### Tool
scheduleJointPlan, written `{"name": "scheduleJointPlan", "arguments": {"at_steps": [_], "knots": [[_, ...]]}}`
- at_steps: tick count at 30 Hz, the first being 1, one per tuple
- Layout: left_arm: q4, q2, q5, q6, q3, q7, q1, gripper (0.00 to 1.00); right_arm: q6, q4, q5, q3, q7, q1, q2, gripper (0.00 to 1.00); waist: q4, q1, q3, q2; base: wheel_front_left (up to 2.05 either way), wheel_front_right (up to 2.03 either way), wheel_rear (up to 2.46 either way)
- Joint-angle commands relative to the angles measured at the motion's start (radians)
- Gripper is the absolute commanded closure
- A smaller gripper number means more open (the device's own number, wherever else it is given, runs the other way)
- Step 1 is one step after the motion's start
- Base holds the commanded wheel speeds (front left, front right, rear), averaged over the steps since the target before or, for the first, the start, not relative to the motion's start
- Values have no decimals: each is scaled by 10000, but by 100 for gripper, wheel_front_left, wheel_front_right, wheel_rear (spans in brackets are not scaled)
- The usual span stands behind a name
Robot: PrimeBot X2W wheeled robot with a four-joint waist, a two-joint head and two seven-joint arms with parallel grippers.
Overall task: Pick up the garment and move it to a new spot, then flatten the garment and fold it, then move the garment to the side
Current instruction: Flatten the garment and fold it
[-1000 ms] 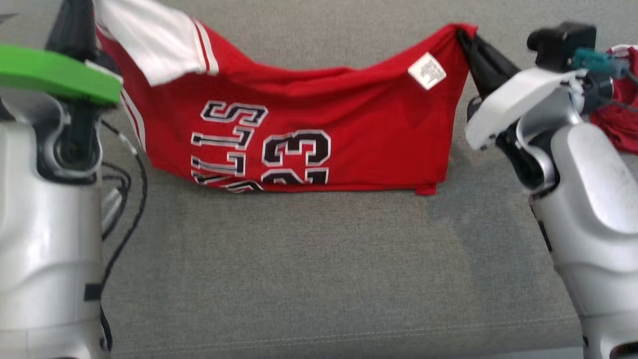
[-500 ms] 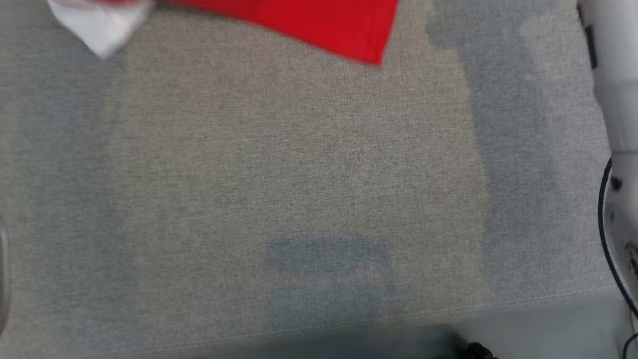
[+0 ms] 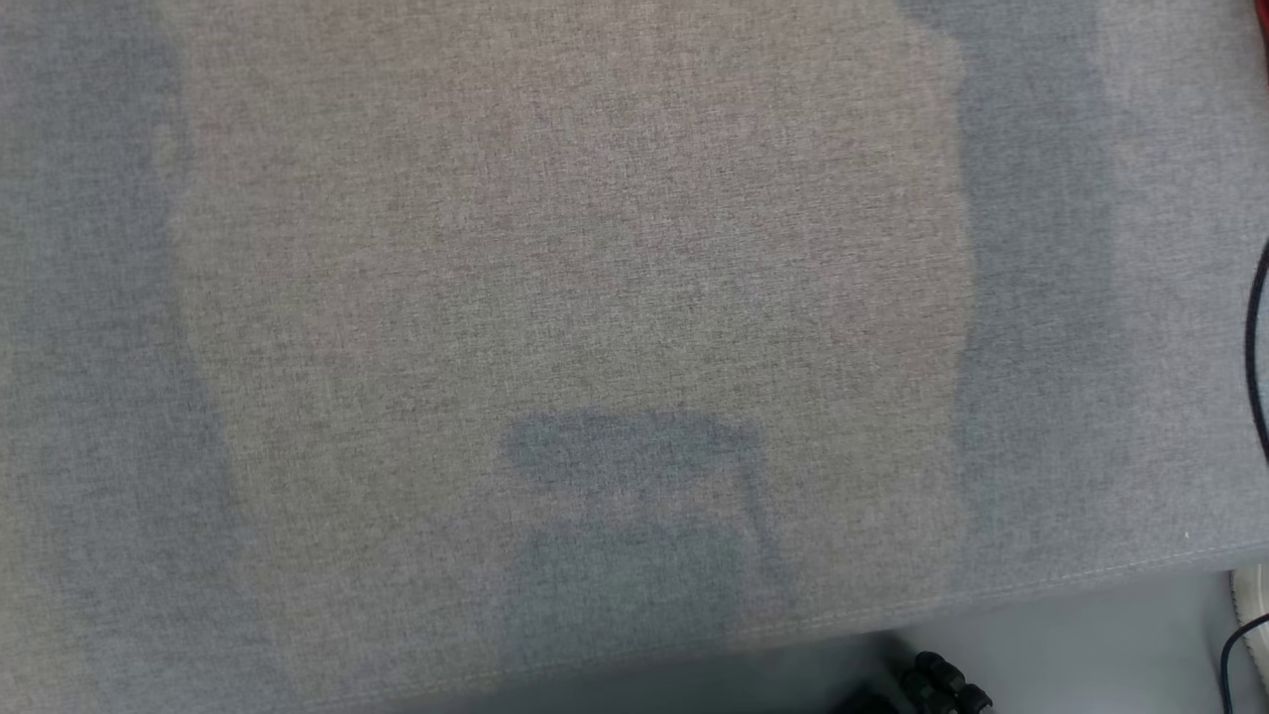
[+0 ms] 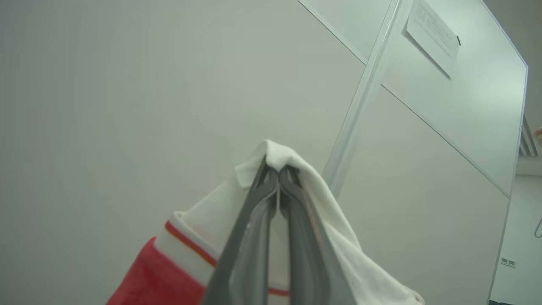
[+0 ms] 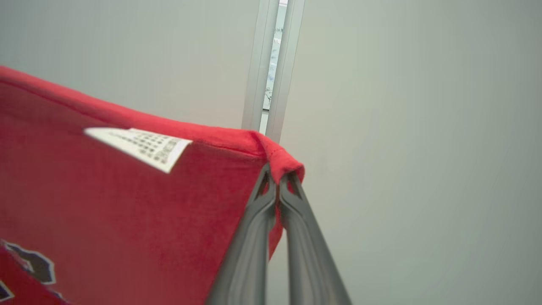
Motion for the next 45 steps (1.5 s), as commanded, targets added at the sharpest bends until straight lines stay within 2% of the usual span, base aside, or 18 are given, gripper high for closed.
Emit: {"name": "scheduleJointPlan", "arguments": {"at_steps": [1,7,13,18,23,31,37,45], "knots": [[114,53,-92,-34,-92,-84,610,100,-6,181,-139,134,-40,367,36,100,93,0,123,-1,0,0,0],[-360,197,-691,-46,-837,-627,2866,100,-6,878,-20,1363,-56,1324,-308,100,369,0,235,-1,0,0,0],[-1383,1,-1469,-49,-1025,-1232,5895,100,-9,994,732,2953,406,2756,-1037,100,763,0,-540,-1,0,0,0],[-2188,-454,-2128,40,-851,-1379,8649,100,-10,284,1946,3882,1181,4395,-1940,100,1070,0,-1685,-1,0,0,0],[-2797,-900,-2656,485,-587,-1443,11321,100,-12,-982,3179,4347,2393,6393,-2780,100,1227,0,-2843,-1,0,0,0],[-3661,-1219,-2494,1102,-661,-1537,14606,100,-12,-2597,4243,4099,3862,9506,-3456,100,1291,0,-4297,-1,0,0,0],[-3826,-1215,-1952,1474,-1004,-1572,16037,100,-12,-2962,4354,3552,4413,11059,-3290,100,1333,0,-4868,-1,0,0,0],[-3836,-895,-713,2044,-1549,-1573,17267,100,-12,-3883,4231,2516,5341,13064,-2902,100,1445,0,-5438,-1,0,0,0]]}}
